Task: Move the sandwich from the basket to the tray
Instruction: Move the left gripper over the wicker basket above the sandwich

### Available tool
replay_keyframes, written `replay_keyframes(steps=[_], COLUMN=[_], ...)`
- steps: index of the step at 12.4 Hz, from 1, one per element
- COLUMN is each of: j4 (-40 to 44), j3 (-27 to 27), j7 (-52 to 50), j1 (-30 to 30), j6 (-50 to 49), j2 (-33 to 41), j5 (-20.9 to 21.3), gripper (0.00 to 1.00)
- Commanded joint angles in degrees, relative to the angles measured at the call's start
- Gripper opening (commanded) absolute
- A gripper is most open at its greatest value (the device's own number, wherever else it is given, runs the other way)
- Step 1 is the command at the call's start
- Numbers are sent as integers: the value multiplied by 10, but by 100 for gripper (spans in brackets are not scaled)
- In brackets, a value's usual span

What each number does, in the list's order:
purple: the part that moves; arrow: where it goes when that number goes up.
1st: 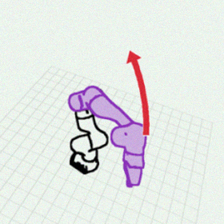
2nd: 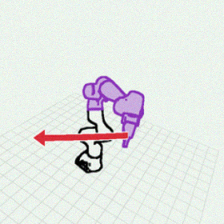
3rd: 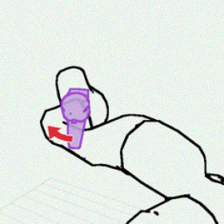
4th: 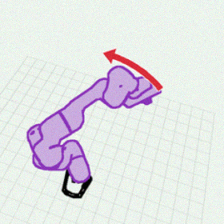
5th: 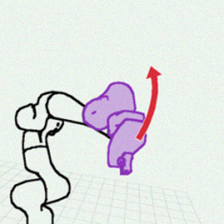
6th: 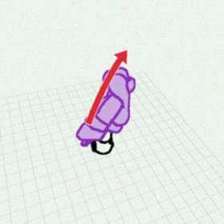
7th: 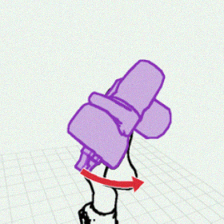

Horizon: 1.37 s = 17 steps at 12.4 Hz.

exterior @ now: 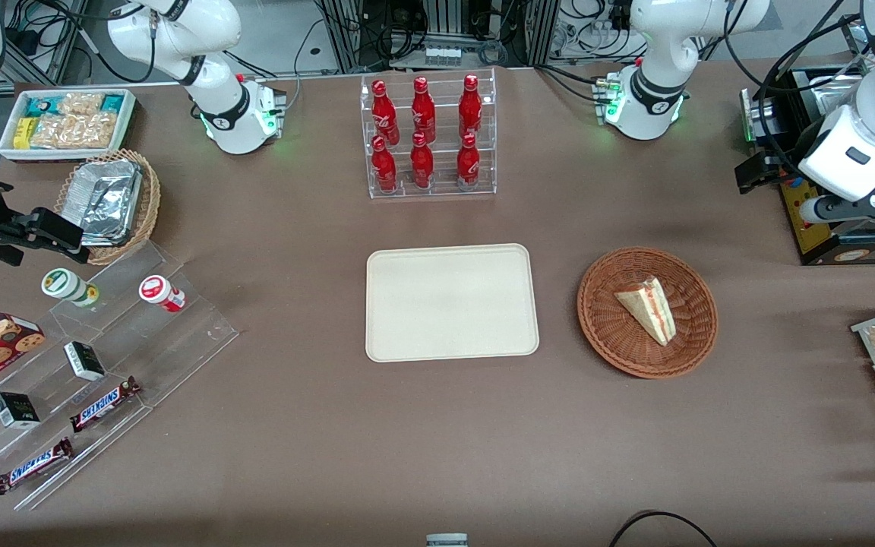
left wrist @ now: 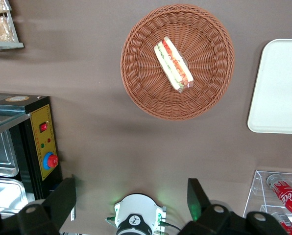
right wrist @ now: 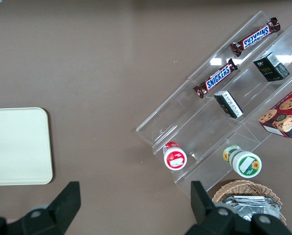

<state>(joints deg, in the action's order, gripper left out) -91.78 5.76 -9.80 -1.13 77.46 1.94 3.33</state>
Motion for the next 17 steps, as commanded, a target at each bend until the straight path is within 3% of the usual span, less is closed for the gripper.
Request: replay_keyframes(steps=[1,7,17], j4=[7,-60,-333], j3=[5,7,7], j7=[8,8,-7], j1=[5,-1,-4], j6=[-9,70,421], j2=[-3,-66,-55], j5=[-9,-12,-9], gripper=[100,100,100])
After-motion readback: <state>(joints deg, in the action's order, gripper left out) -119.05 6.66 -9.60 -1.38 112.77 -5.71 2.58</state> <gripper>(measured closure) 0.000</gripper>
